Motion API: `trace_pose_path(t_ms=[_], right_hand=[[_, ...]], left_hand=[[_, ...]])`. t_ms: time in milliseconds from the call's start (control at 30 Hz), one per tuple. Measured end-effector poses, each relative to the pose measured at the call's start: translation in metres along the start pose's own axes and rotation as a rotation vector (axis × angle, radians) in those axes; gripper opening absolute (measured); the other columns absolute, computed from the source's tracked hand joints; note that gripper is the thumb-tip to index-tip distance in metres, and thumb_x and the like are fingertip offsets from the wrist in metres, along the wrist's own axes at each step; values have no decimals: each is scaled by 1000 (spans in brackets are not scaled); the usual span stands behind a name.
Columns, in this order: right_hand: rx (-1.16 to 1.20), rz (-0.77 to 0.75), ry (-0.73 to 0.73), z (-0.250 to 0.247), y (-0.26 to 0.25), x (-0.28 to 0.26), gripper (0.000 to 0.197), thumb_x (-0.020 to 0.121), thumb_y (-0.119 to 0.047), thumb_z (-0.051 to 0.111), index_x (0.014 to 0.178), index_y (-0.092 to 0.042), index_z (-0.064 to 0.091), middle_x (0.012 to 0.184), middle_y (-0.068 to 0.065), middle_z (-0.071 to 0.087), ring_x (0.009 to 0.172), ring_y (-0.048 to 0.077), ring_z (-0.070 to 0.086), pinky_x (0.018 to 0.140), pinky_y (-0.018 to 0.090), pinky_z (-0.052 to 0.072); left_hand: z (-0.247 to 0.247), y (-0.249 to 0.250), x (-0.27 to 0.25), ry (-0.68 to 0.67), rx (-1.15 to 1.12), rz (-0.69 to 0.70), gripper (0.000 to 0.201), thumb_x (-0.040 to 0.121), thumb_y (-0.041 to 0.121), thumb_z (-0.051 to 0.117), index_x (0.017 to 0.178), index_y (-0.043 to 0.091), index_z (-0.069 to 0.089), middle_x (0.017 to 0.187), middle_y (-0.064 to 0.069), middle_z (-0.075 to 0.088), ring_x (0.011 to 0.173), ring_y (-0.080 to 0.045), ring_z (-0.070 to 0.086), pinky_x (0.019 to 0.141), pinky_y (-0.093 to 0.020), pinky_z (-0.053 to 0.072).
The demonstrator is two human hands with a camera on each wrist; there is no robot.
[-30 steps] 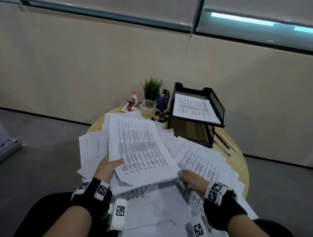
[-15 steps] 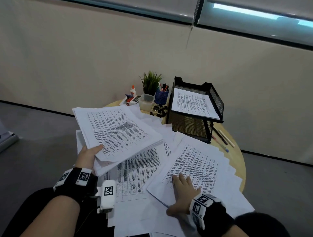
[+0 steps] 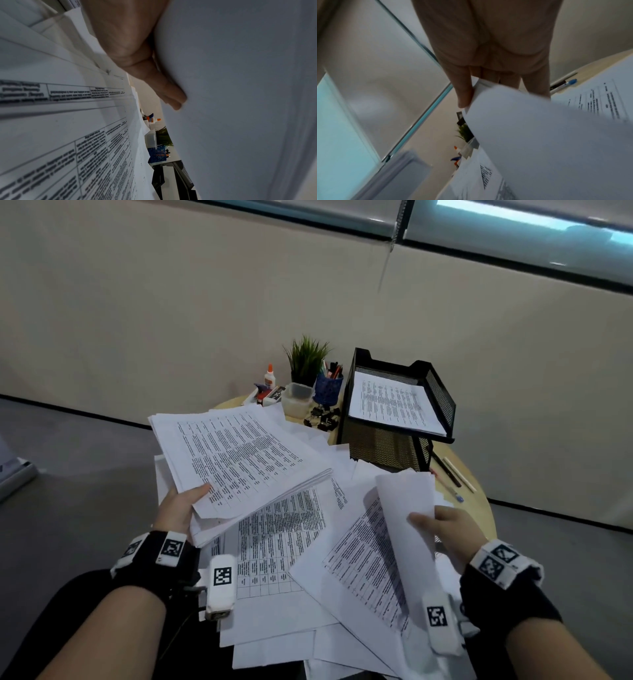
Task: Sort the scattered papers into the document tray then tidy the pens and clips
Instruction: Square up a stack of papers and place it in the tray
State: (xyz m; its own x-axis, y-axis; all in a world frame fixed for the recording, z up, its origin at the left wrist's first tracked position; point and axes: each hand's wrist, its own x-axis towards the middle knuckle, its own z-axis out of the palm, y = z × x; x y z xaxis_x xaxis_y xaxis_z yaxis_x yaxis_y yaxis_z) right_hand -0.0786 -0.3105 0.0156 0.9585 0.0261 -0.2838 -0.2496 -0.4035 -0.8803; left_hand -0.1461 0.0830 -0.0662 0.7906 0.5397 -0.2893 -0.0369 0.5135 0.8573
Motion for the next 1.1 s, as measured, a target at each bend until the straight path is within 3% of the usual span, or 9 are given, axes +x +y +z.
trace_pose_path(t_ms=[167,333,467,567,667,733,867,967,1100], right_hand=[[-60,-14,-71,11,4,1,32,75,-28,78,88,0,69,89,23,71,83,43,68,77,57,55],[-220,-56,-262,55,16,-11,33,88,-37,62,78,-5,66,77,14,65,70,26,61,72,38,52],[-476,-117,-457,99,12,-28,32,96,-42,45,108,-21,66,87,-3,68,68,4,62,74,21,53],[-649,-190,-507,128,4,-42,36,95,-46,40,122,-29,58,104,0,65,85,15,63,79,35,54],[-767,-283,-563,140,-2,-49,40,99,-37,34,137,-30,45,144,-1,43,140,23,30,116,55,14],[-833,-273,-607,139,0,-48,54,93,-47,40,145,-39,29,158,-10,17,147,22,0,112,59,-8],[-480,-205,-538,126,19,-20,53,93,-29,48,144,-29,34,151,-2,36,141,19,29,117,43,19],[-7,-74,-208,107,23,0,29,97,-5,42,121,-10,59,112,8,67,110,24,60,90,30,46],[410,158,-165,93,16,13,26,99,-24,42,103,-8,63,88,9,67,75,22,63,72,35,54]], left_hand=[[0,-2,2,9,22,-2,44,88,1,56,131,9,52,123,-16,60,110,-35,59,87,-46,49],[1,-2,3,16,12,10,45,89,0,54,133,8,51,125,-17,58,110,-35,58,90,-47,48],[-2,-4,3,12,27,7,43,88,4,57,130,10,54,124,-17,61,110,-34,60,95,-50,46],[-1,-4,3,-18,55,10,42,88,4,56,129,11,55,125,-18,60,108,-33,61,96,-50,46],[5,-1,-3,-74,15,0,43,91,0,50,134,7,49,123,-16,59,99,-29,62,74,-36,58],[10,1,-9,-128,-31,-12,43,92,-3,46,135,5,46,121,-11,59,95,-25,61,59,-28,59],[15,-5,-12,-196,-55,-64,45,91,-2,48,135,6,47,125,-20,59,107,-33,60,68,-35,59],[18,-12,-13,-248,-67,-111,50,86,-4,54,135,4,47,127,-22,57,114,-38,56,73,-43,58],[29,-24,-21,-314,0,-151,56,74,-5,64,128,0,51,121,-26,60,107,-41,60,77,-46,57]])
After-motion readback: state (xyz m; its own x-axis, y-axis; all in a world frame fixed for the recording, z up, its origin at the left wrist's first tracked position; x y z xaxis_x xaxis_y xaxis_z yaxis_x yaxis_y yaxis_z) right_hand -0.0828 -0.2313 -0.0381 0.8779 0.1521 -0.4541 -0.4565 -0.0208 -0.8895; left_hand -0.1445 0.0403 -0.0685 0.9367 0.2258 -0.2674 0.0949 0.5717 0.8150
